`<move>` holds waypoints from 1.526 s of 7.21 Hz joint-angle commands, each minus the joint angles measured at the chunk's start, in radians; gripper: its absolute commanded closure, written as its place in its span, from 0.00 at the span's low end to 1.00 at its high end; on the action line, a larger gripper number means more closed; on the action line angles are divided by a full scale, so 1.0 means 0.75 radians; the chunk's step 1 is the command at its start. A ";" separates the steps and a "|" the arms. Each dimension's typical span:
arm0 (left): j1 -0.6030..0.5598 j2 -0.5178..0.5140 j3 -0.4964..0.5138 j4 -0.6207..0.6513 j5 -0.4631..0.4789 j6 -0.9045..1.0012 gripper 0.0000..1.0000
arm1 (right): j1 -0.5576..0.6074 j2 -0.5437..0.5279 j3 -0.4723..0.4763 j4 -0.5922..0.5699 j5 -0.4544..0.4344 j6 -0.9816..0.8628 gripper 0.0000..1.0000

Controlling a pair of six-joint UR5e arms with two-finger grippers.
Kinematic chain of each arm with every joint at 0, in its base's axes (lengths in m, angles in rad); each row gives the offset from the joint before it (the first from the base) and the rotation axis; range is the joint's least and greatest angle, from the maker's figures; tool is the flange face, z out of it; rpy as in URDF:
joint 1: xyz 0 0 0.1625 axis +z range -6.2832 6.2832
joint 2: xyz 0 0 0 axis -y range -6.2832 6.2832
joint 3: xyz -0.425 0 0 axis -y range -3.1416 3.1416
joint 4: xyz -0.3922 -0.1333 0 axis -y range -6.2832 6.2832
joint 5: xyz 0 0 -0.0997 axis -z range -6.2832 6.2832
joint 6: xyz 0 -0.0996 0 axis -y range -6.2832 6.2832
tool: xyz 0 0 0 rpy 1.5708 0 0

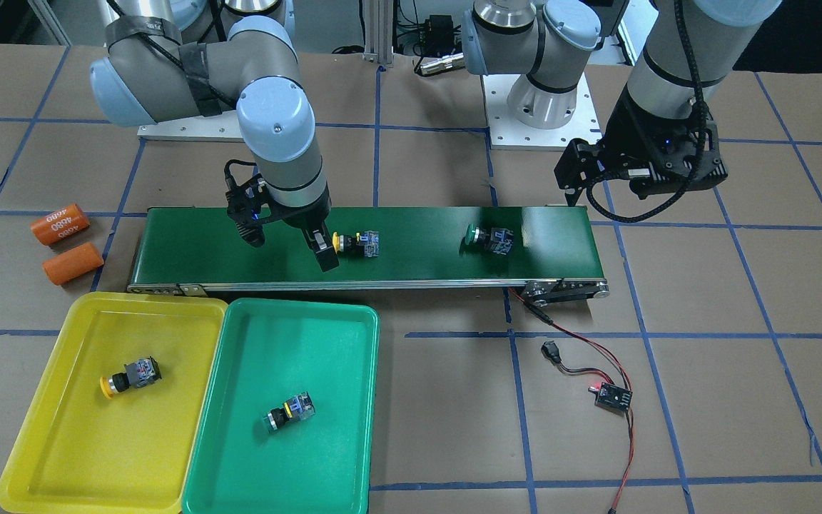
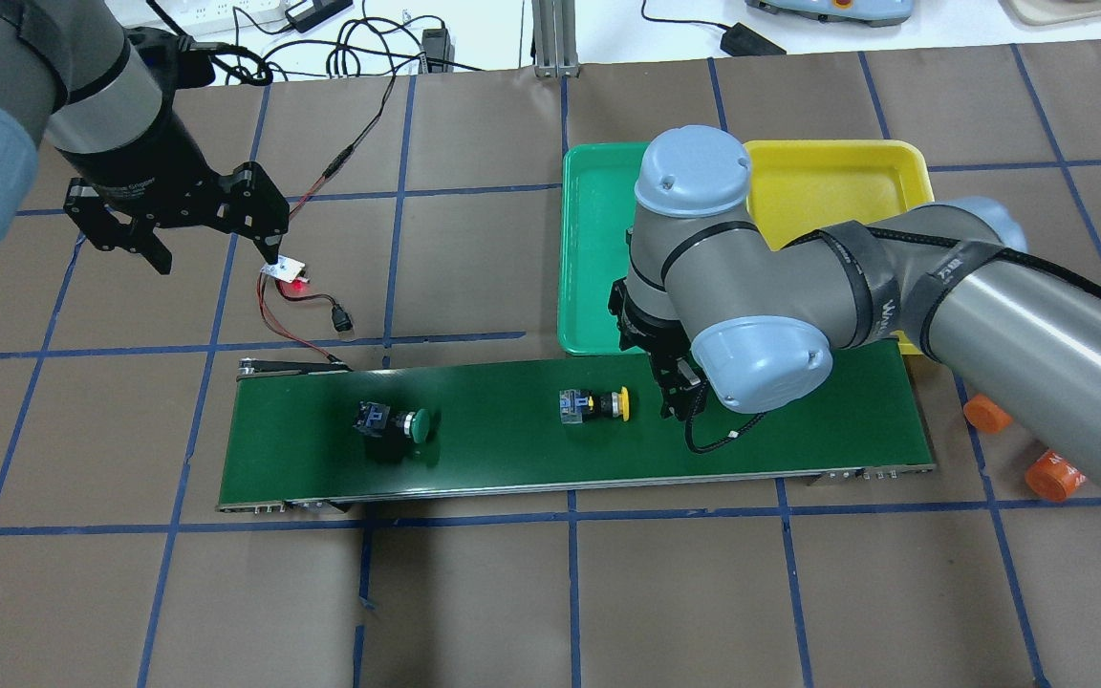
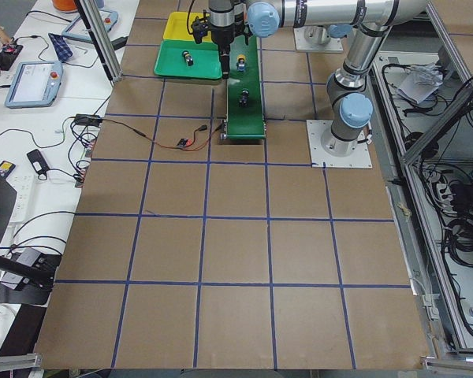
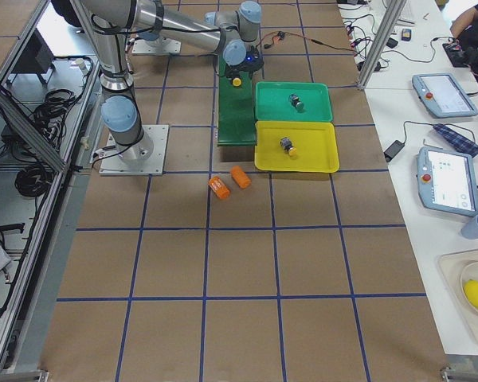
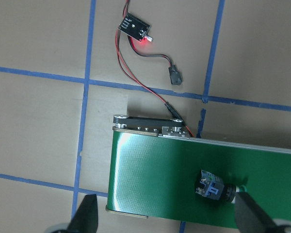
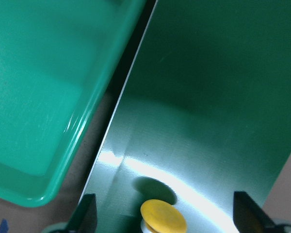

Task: Sort buttons by color to trays
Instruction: 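Grasp the yellow button with the right gripper and lift it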

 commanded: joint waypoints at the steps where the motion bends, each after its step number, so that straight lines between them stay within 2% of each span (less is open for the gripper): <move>1: 0.004 0.047 -0.022 -0.070 -0.021 0.009 0.00 | 0.015 0.019 0.004 -0.012 -0.003 0.009 0.00; 3: -0.002 0.061 0.006 -0.075 -0.032 0.094 0.00 | 0.015 0.032 0.056 -0.018 0.001 0.003 0.00; 4: 0.019 0.019 0.049 -0.067 -0.078 0.115 0.00 | 0.015 0.032 0.073 -0.029 -0.001 -0.001 0.17; 5: 0.025 -0.010 0.102 -0.064 -0.101 0.120 0.00 | 0.015 0.034 0.065 -0.079 -0.001 0.005 0.79; 6: 0.031 -0.030 0.099 -0.070 -0.085 0.126 0.00 | 0.009 0.036 0.063 -0.163 -0.005 0.005 1.00; 7: 0.021 0.006 0.078 -0.097 -0.079 0.120 0.00 | 0.003 0.040 0.061 -0.158 -0.005 -0.013 1.00; 9: 0.011 -0.024 0.060 -0.071 -0.097 0.063 0.00 | -0.017 0.028 0.043 -0.156 -0.029 -0.021 1.00; 10: -0.002 -0.012 0.056 -0.048 -0.083 -0.027 0.00 | -0.038 0.026 0.010 -0.156 -0.058 -0.031 1.00; 11: -0.008 -0.038 0.064 -0.052 -0.087 -0.022 0.00 | -0.097 -0.001 -0.073 -0.154 -0.092 -0.088 1.00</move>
